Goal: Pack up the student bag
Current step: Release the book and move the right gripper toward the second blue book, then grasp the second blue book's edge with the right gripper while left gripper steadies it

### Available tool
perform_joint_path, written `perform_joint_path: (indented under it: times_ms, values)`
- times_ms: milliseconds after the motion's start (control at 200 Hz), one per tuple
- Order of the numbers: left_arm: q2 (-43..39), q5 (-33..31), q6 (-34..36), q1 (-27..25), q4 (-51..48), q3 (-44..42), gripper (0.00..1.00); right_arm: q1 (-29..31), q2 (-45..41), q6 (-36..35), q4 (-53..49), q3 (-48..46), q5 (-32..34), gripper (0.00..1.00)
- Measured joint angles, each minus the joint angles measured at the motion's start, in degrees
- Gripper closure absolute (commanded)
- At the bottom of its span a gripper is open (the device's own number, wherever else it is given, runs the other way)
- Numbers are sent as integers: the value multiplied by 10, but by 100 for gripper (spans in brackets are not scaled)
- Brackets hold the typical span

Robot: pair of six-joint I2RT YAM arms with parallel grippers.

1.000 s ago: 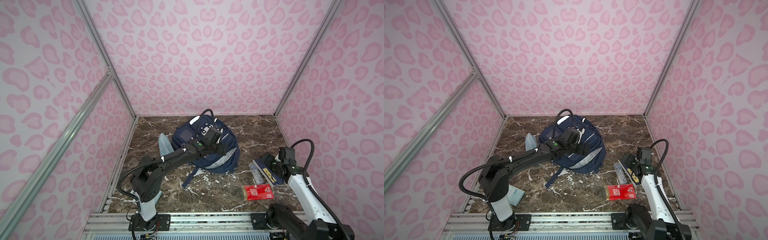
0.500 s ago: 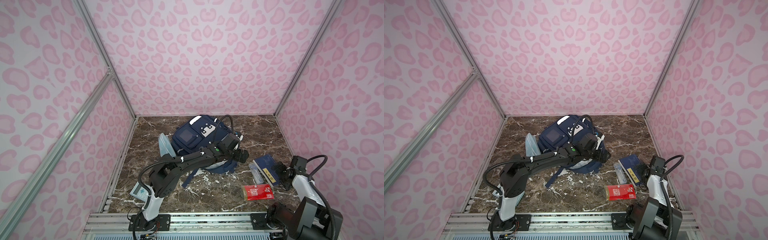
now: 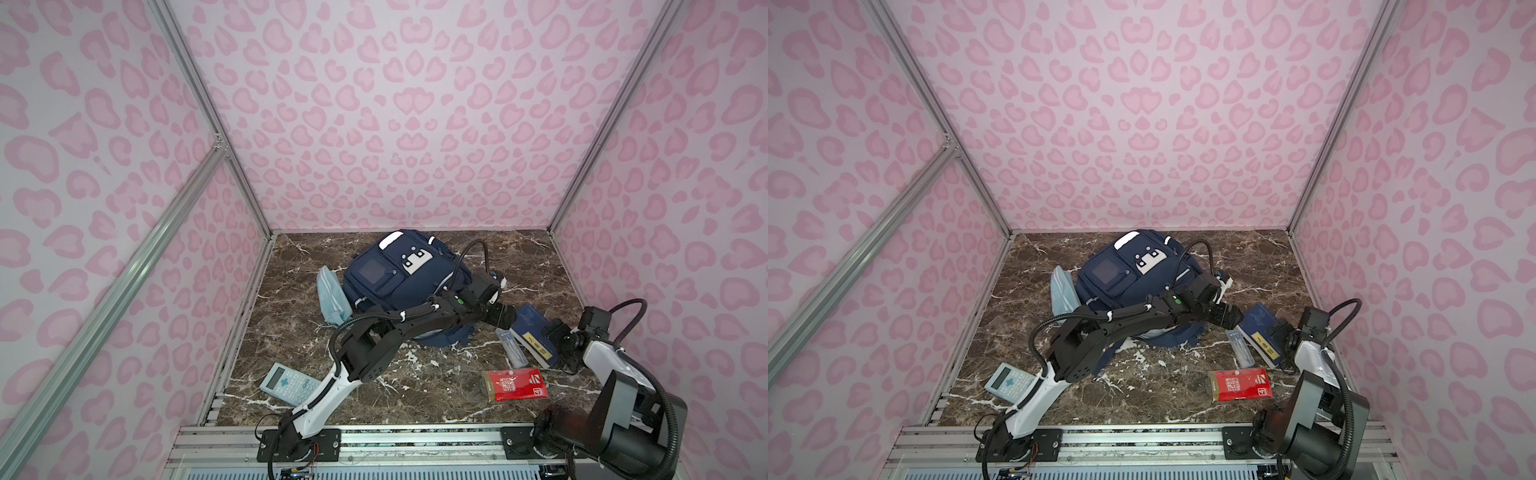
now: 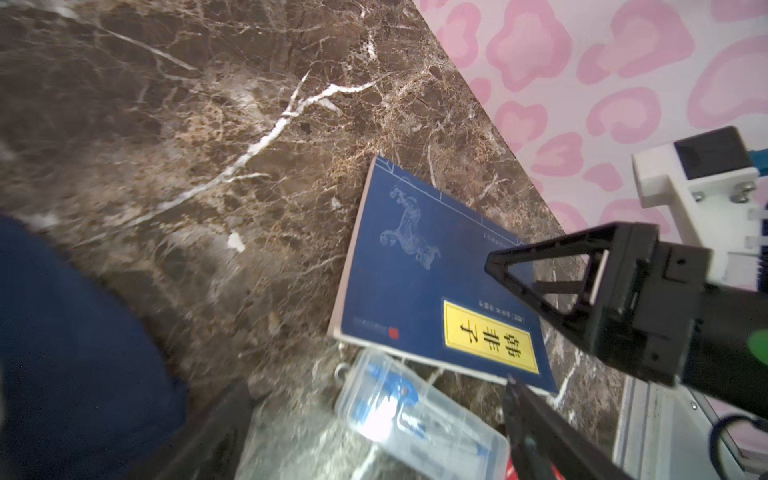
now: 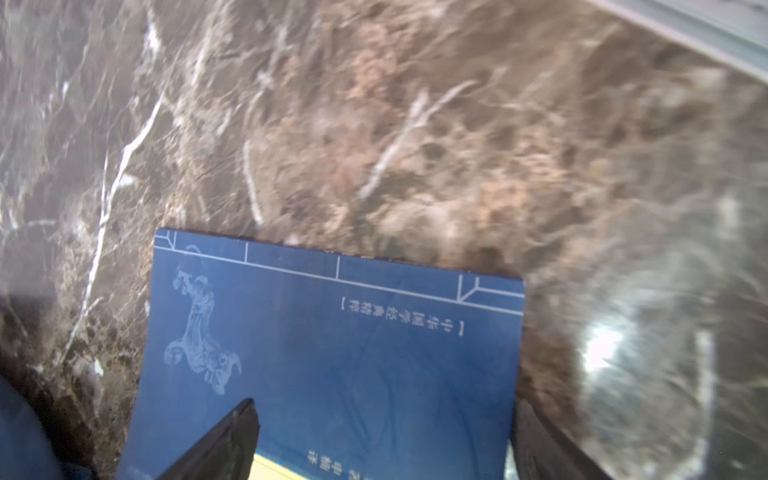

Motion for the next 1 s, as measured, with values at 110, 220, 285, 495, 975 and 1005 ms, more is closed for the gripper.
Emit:
perform_joint_path:
  times_ms: [110,220,285,495,975,1005]
  values:
    - [60,10,-6,0,-14,69,7,25,22,0,-16,22,3,7]
    - [89,15,-15,0,-31,104,8,44,61,-3,-24,56,5,8]
    - [95,11,-19,0,-37,110,9,53,84,-7,-25,74,10,8]
    - [90,8,-31,0,-40,94,16,59,140,-15,-17,121,19,11]
    - [-66,50,-81,-13,47,-161,17,121,285,-36,-23,303,28,14]
    - [-70,49,-81,-13,46,-164,17,122,285,-36,-26,309,29,13]
